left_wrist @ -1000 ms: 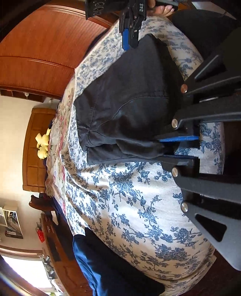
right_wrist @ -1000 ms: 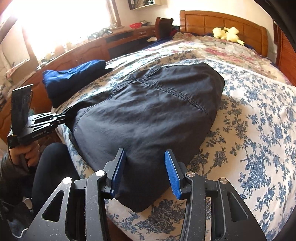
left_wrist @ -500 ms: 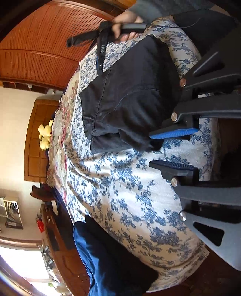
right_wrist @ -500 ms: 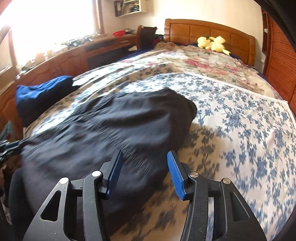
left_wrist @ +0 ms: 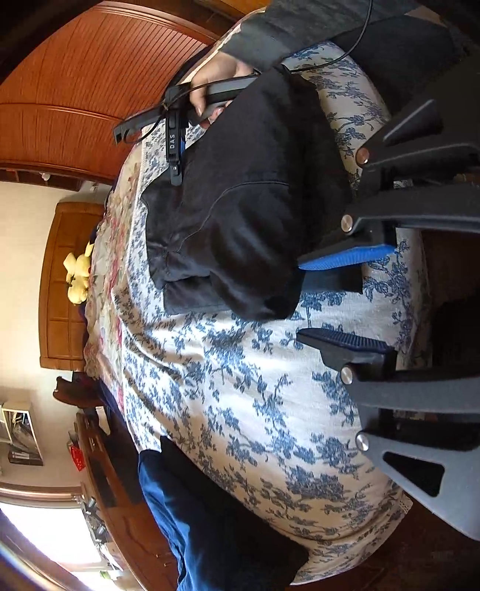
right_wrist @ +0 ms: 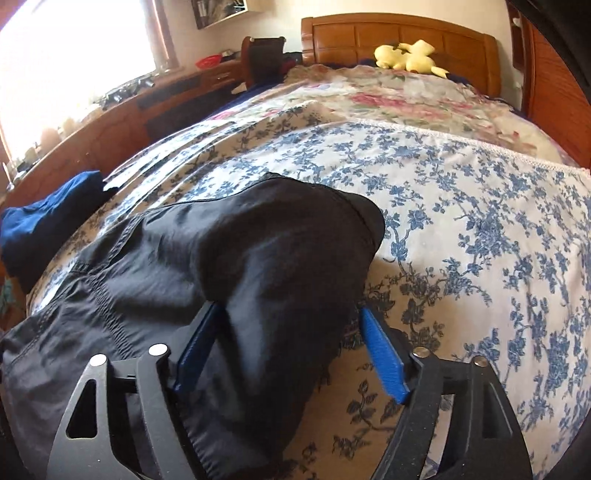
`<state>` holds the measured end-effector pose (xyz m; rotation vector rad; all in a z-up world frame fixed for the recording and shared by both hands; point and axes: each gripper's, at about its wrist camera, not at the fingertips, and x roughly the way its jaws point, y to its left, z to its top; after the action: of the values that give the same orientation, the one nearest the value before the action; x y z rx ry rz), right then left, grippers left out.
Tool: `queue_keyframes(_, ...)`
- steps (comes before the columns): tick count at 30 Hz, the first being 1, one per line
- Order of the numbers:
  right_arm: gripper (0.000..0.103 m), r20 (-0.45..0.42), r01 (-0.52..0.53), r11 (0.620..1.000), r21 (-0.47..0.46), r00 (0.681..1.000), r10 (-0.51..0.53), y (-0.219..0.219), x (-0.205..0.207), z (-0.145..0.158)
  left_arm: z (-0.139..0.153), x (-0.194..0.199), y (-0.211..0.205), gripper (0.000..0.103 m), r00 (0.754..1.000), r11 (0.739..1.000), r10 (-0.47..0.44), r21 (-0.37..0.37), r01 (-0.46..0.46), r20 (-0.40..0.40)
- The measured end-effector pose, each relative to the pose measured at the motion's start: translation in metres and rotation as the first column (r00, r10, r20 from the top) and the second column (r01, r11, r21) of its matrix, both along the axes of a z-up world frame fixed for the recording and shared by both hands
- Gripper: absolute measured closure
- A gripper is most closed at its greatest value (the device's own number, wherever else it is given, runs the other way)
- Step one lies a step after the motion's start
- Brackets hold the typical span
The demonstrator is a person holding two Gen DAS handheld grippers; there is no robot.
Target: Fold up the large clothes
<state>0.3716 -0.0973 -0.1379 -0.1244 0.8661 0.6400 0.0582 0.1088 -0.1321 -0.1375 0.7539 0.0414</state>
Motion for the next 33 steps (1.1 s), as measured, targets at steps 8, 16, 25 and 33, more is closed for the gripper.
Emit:
queue_keyframes(8,0.032,-0.119,-0.049,0.998,0.040,0.991,0.053,0.005,0.004,-0.021,-0.007,0.010,-0.014,0.072,0.999,1.000,-0.019,0.011,0.020,-0.025)
queue_keyframes(16,0.065,-0.022,-0.094,0.995,-0.031,0.995,0.094,-0.009,-0.027,-0.010,0.001,0.014,-0.020,0.072,1.000,0.999,0.000,0.037,0.001,-0.017)
queue_keyframes(25,0.066,-0.015,-0.074,0.997,0.001,0.997,0.074,-0.066,-0.064,0.014,0.001,0.024,-0.023,0.072,1.000,0.998,0.006,0.056,-0.005,-0.021)
queue_keyframes(33,0.062,-0.035,-0.058,0.998,-0.016,0.998,0.057,-0.068,-0.059,0.001,-0.015,0.031,-0.014,0.072,0.998,0.999,0.034,0.025,-0.033,-0.050)
